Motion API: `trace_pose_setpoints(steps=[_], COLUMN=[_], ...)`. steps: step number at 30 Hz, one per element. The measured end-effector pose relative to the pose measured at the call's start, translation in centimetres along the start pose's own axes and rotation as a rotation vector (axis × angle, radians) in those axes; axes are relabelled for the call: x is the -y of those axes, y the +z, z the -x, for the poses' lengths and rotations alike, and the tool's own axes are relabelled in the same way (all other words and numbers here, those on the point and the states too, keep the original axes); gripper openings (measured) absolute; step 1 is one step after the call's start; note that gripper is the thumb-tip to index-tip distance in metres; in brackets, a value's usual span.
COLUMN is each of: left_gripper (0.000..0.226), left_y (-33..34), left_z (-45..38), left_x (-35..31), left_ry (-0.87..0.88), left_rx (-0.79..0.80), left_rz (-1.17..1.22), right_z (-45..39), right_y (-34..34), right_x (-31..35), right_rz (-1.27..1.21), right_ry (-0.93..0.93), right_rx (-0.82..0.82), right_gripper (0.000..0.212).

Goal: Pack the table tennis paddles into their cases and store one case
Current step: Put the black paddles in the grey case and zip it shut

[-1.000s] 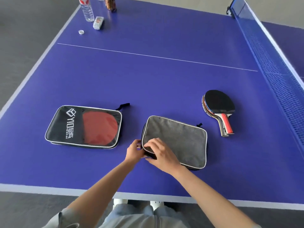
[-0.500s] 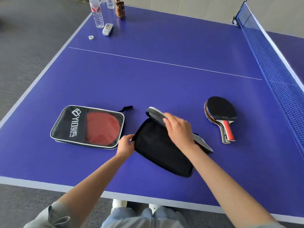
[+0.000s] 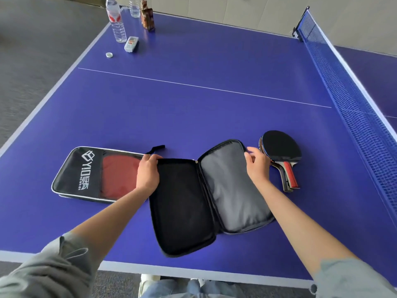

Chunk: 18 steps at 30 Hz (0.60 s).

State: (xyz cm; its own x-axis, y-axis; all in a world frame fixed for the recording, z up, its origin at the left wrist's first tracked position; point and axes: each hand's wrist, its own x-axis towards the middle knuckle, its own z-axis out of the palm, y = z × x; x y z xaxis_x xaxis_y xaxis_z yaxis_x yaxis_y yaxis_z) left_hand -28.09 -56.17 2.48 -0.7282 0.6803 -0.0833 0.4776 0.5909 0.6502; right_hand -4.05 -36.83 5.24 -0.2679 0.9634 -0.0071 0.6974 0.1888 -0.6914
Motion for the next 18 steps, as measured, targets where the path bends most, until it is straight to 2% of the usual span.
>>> trace_pose_setpoints(steps=[3,5,7,9,13,18], left_gripper=[0.051,0.061,0.059,0.055,0.053,0.056], left_y=[1.5,3.3,5.5,7.3,9.2,9.7], left_z=[1.5,3.8,6.4,8.0,8.8,8.4], left_x=[-0.6,-1.1,-1.1,-1.0,-0.1,0.8], left_ry=[0.289,0.420,0.454,0.396,0.290,0.305], left_rx=[-0.009,0.048,0.108,0.167,0.235,0.250], left_rz=[-0.529,-0.667,-0.638,-0.625,-0.624,-0.648], right_z=[2.5,4.7,6.7,8.3,10.2,11.1], right_y=[1.3,2.4,3.4,4.3,5.4,6.2], right_x=[-1.9,-3.0,-4.0,-5.1,-7.6,-9.0], right_rz=[0.062,0.280,0.439,0.512,0.604,0.663], right_ry=[-0.053,-0.246,-0.460,-0.563,-0.472,-0.425], right_rx=[0.030,0.038,0.098,0.211,0.359,0.334], right_gripper=[0.042,0.052,0.057,0.059,0.058,0.059])
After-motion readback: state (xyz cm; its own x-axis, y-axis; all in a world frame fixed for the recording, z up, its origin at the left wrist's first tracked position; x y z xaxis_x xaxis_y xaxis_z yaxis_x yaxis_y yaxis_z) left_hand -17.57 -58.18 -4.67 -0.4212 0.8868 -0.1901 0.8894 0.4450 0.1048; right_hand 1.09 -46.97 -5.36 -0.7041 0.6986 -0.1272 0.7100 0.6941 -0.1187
